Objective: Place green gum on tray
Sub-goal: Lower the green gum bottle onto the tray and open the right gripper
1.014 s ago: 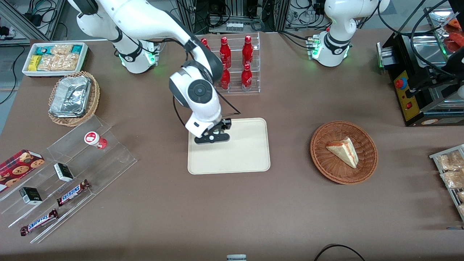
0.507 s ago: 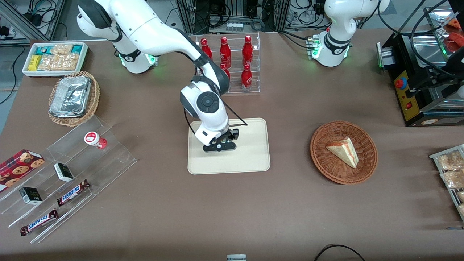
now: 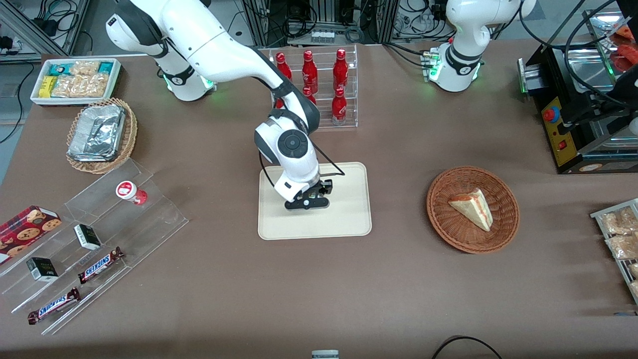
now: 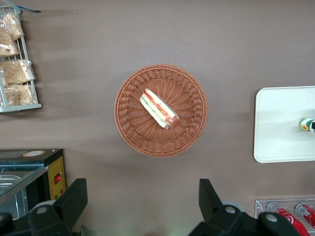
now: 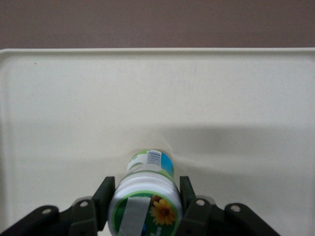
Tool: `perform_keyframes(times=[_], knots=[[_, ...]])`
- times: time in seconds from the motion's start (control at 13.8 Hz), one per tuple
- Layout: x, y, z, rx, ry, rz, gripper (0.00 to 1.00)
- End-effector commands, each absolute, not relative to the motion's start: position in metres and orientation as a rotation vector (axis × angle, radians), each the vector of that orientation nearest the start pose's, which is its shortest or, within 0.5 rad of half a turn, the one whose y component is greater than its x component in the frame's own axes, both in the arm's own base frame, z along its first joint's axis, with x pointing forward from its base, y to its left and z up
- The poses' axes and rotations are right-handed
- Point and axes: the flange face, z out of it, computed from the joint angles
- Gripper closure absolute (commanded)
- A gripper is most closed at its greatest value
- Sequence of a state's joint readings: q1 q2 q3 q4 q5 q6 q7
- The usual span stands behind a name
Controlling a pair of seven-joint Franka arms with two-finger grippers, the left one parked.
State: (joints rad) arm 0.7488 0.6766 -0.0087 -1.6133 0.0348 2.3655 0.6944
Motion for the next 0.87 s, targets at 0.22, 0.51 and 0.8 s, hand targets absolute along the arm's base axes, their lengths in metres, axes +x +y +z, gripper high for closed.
perform_keyframes(times=[0.22, 0.51, 0.8], knots=[[0.524, 0.48, 0.234, -3.078, -0.061, -0.146, 0.0], [0.525, 0.481, 0.237, -3.079, -0.074, -0.162, 0.0], [0.529, 0.475, 0.269, -3.069, -0.081, -0.18, 0.0]])
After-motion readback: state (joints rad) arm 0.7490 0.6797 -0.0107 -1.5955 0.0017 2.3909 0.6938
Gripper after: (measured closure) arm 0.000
